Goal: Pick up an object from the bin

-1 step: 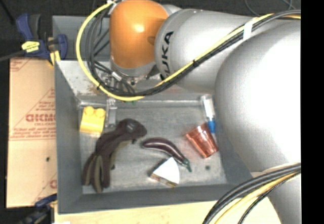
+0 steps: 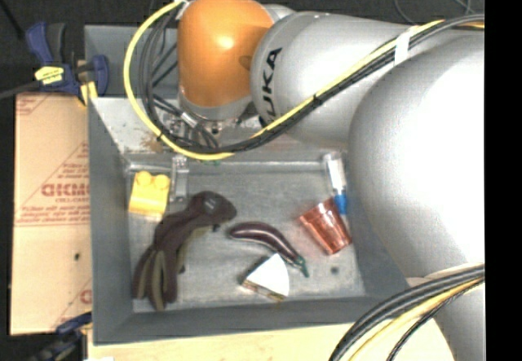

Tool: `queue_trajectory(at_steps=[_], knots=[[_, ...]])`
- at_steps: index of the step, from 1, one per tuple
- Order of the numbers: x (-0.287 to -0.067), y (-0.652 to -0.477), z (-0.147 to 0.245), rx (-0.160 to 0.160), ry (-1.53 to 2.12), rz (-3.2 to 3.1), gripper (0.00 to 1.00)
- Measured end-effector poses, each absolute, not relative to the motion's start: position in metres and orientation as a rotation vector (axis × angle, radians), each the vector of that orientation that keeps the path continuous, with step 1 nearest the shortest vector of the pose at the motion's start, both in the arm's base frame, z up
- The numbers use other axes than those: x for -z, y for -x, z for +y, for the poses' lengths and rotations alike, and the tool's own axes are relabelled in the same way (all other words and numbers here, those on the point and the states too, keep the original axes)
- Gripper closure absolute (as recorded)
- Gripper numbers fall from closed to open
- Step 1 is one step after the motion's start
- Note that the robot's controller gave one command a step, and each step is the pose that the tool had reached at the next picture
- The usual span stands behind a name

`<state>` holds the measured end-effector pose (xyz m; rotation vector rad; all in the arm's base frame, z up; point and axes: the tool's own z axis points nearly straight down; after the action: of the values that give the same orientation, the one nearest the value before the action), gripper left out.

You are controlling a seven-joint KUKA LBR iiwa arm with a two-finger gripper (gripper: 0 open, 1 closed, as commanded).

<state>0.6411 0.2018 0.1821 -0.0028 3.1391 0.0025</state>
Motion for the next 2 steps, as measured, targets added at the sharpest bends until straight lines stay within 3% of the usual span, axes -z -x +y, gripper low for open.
queue_trajectory(at_steps=[1,2], knots=[[-0.144,-0.628,0.192,-0.004,0.084,3.133,0.0],[-0.114,-0.598,0.184,-0.003,0.041,3.14,0.0]])
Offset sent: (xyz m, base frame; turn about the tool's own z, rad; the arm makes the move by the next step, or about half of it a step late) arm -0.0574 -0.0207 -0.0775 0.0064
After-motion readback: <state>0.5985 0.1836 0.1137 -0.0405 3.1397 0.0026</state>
